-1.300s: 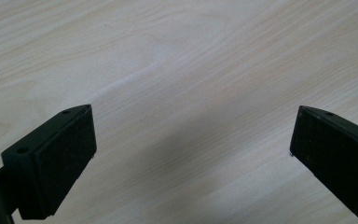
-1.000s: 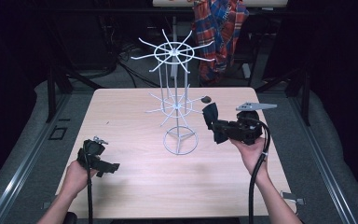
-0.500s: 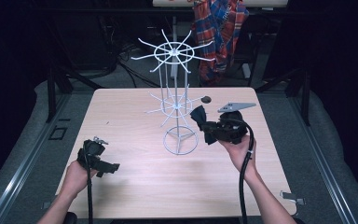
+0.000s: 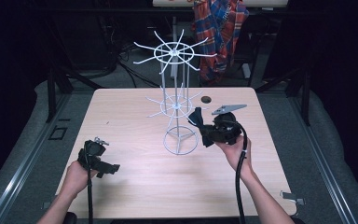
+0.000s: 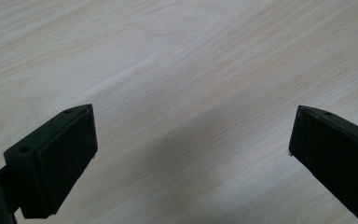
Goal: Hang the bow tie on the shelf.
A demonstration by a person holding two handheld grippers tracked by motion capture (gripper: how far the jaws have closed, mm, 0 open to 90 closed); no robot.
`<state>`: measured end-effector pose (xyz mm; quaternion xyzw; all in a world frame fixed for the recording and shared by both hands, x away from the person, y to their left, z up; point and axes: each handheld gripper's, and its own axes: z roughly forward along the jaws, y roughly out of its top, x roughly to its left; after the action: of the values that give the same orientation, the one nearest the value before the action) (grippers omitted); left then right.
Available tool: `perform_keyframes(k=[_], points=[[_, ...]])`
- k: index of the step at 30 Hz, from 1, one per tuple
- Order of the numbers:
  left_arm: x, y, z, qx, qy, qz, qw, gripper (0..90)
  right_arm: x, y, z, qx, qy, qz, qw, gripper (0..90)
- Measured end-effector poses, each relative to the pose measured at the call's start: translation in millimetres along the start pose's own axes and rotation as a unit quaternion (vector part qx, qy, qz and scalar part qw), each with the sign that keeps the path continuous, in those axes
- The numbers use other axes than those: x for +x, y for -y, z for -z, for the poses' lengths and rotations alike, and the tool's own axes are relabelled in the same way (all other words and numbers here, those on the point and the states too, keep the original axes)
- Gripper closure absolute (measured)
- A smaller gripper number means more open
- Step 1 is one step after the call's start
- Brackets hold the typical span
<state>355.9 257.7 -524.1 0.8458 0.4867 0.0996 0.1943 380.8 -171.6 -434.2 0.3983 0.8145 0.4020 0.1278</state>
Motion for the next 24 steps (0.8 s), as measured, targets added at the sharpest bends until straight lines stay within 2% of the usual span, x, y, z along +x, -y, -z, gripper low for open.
perform_keyframes(k=[7,8,9,16,21,24], points=[[-0.3,-0.2,-1.3,0.006,0.002,-0.004,1.0,1.6,-0.5,4.3,-8.3,0.011,-0.002,-0.001,0.9999,74.6],[-0.4,-0.1,-1.5,0.007,0.003,-0.005,1.0,1.6,0.8,4.9,-10.0,0.021,-0.003,-0.005,0.9998,74.6],[-0.4,-0.1,-1.5,0.008,0.003,-0.005,1.0,1.7,0.5,5.5,-11.7,0.016,-0.002,-0.001,0.9999,74.6],[-0.6,0.1,-1.5,0.009,0.004,-0.005,0.9999,1.8,-0.9,8.4,-17.8,0.039,-0.009,-0.005,0.9992,74.4],[-0.7,0.0,-1.8,0.009,0.005,-0.005,0.9999,1.8,-3.6,11.1,-22.3,0.041,-0.013,-0.009,0.999,74.3],[-0.6,-0.1,-2.1,0.01,0.004,-0.006,0.9999,1.8,-4.9,12.0,-24.1,0.042,-0.007,-0.007,0.9991,74.1]])
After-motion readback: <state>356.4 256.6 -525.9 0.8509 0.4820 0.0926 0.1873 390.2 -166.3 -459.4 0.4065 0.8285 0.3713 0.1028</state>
